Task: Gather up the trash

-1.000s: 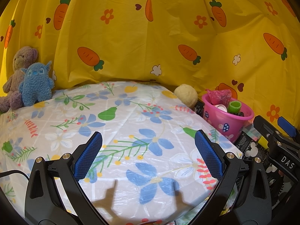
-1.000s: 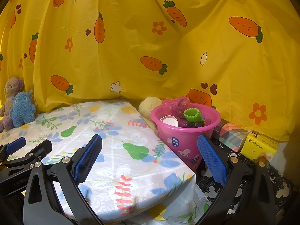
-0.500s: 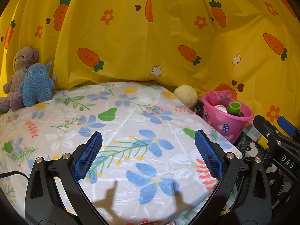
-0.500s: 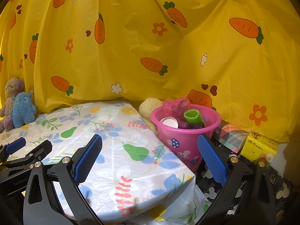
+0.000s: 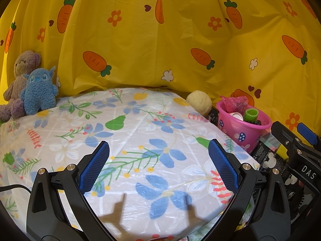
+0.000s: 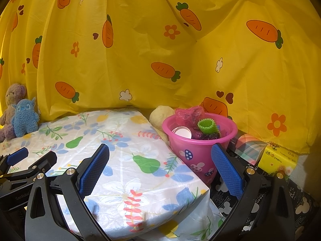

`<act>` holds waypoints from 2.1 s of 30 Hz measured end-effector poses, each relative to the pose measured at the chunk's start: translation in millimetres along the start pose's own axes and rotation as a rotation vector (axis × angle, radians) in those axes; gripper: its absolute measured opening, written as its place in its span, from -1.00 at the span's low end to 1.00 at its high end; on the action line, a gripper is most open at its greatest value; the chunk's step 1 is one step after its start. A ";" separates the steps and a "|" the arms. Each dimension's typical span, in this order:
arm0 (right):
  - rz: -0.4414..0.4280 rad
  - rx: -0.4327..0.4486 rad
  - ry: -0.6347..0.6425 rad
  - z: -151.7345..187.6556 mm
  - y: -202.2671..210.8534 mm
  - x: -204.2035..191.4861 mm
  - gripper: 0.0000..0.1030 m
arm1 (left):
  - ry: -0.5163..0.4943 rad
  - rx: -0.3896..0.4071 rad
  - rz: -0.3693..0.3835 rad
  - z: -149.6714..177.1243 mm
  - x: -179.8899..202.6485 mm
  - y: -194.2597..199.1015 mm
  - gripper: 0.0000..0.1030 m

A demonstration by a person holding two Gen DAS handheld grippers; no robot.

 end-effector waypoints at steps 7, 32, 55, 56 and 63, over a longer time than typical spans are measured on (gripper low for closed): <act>0.001 0.000 -0.001 0.3 0.1 -0.8 0.89 | 0.002 0.001 -0.001 -0.3 -1.9 0.5 0.89; -0.002 0.000 0.000 0.5 -0.3 -0.4 0.89 | -0.003 0.002 -0.001 -1.3 -3.0 1.0 0.89; -0.014 -0.011 -0.001 7.3 -1.5 -0.6 0.89 | -0.024 0.003 -0.035 0.6 -7.4 2.0 0.62; -0.014 -0.011 -0.001 6.9 -1.7 -0.5 0.89 | -0.024 0.005 -0.040 0.1 -8.2 2.4 0.62; -0.018 -0.011 -0.004 5.9 -2.7 -2.0 0.89 | -0.020 0.025 -0.075 -2.9 -15.7 7.2 0.64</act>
Point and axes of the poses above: each gripper's, at about its wrist camera, not at the fingertips, and y roughly against the way its jaws point, x to its right, z to its underside, the point moved 9 cm from there along -y, roughly the way its jaws point, and after that the axes turned 1 degree about -z, right-handed, at the moved point
